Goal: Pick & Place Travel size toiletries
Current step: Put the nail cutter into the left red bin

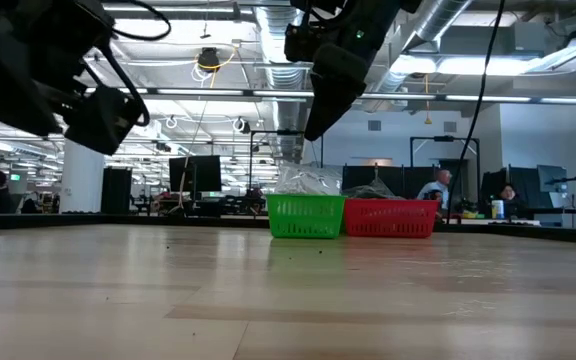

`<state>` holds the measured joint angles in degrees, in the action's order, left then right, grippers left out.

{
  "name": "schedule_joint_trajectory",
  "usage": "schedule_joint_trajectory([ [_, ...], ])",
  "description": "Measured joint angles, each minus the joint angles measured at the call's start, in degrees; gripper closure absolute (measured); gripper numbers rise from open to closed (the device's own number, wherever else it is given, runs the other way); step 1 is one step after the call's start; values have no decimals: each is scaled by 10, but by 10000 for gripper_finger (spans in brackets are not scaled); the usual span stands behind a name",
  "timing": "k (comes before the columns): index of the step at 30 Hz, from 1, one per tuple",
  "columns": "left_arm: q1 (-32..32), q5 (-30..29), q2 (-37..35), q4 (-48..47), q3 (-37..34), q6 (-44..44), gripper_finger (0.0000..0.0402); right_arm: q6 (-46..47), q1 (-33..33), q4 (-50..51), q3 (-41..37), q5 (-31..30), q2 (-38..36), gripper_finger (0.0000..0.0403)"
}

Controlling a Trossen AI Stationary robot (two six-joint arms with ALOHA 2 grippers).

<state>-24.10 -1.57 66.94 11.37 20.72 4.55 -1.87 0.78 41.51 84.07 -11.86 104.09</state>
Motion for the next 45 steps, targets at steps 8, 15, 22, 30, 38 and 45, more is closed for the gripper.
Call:
schedule_joint_trajectory([
  [8, -15, -11, 22, 9, 0, -60, 192, 5, 0, -2, 0, 0, 0, 243],
  [15, -15, 6, 104, 79, 0, -63, 188, 19, 0, -2, 0, 0, 0, 246],
  [22, -16, 53, 178, 156, 0, -101, 186, 19, 0, -1, 0, 0, 0, 244],
  [30, -16, 85, 215, 214, 0, -120, 187, 19, 0, -2, 0, 0, 0, 250],
  [38, -15, 121, 262, 241, 17, -133, 187, 19, 0, -4, 0, 0, 0, 248],
  [45, -27, 149, 316, 246, 54, -163, 187, 19, 0, -4, 0, 0, 0, 253],
])
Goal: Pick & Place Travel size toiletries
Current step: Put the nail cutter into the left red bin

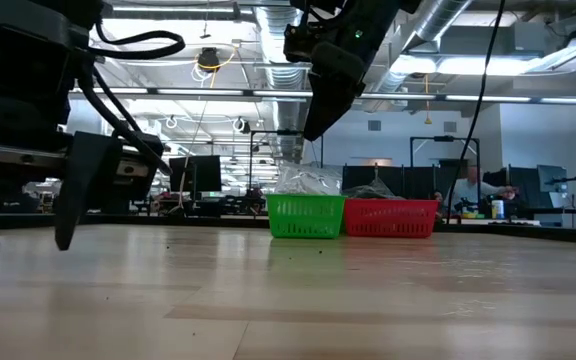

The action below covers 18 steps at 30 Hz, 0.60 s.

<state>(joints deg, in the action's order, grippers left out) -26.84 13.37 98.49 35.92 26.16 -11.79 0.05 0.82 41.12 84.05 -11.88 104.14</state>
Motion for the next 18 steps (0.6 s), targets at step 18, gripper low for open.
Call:
schedule_joint_trajectory([
  [18, -18, 0, 7, 2, 5, -64, 187, 0, 0, -2, 0, 0, 0, 254],
])
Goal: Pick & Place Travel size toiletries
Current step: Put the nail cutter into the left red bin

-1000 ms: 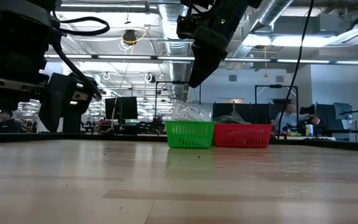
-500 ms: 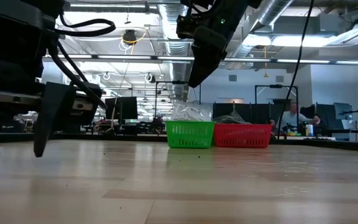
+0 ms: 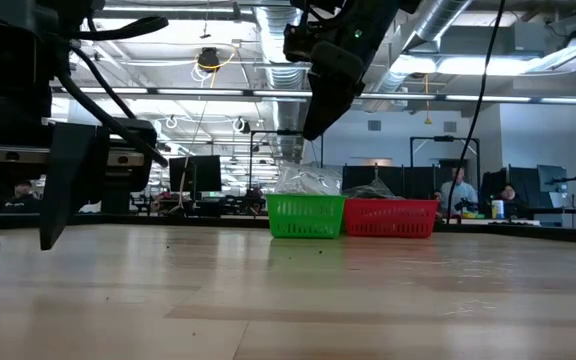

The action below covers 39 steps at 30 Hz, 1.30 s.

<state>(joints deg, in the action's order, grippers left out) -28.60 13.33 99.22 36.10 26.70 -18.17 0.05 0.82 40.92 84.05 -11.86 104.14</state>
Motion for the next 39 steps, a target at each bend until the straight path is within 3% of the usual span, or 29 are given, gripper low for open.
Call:
schedule_joint_trajectory([
  [7, 0, -2, 14, 1, 0, 0, 193, 0, 0, -8, 0, 0, 0, 257],
  [17, 0, 6, 81, 102, 2, 11, 229, 0, 0, -8, 0, 0, 0, 256],
  [21, 1, 3, 83, 97, 1, 23, 266, 0, 0, -8, 0, 0, 0, 260],
  [28, 2, -7, 83, 95, 0, 24, 366, 0, 0, -8, 0, 0, 0, 266],
  [39, 4, -11, 84, 96, 0, 69, 363, 0, 0, -12, 0, 0, 0, 267],
])
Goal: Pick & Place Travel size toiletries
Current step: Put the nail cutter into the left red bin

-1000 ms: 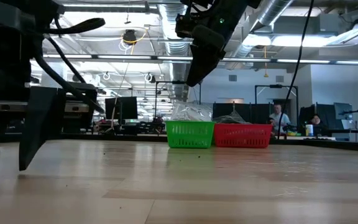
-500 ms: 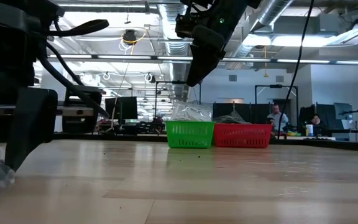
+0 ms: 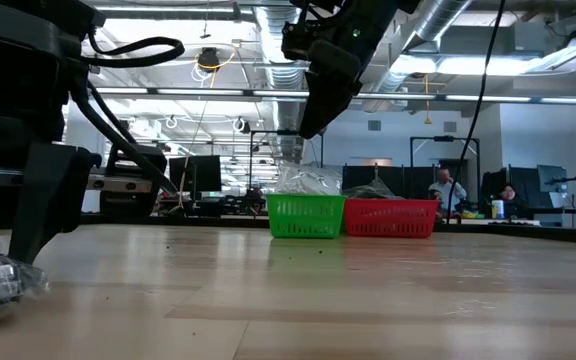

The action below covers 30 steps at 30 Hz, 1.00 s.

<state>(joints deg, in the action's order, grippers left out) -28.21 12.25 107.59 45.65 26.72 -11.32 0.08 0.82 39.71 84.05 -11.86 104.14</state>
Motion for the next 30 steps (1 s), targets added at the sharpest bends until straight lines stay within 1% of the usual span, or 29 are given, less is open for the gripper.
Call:
schedule_joint_trajectory([
  [13, 0, 0, 0, 0, 0, 2, 364, 0, 0, -3, 0, 0, 0, 270],
  [16, 3, 0, -10, -8, -1, 3, 364, 0, 0, -3, 0, 0, 0, 270],
  [20, 15, -5, -50, -42, -6, 4, 364, 0, 0, -3, 0, 0, 0, 269],
  [25, 38, -19, -102, -116, -5, 2, 364, 0, 0, -5, 0, 0, 0, 271],
  [30, 56, -18, -129, -114, -5, 1, 364, 0, -1, -21, 0, 0, 0, 268],
])
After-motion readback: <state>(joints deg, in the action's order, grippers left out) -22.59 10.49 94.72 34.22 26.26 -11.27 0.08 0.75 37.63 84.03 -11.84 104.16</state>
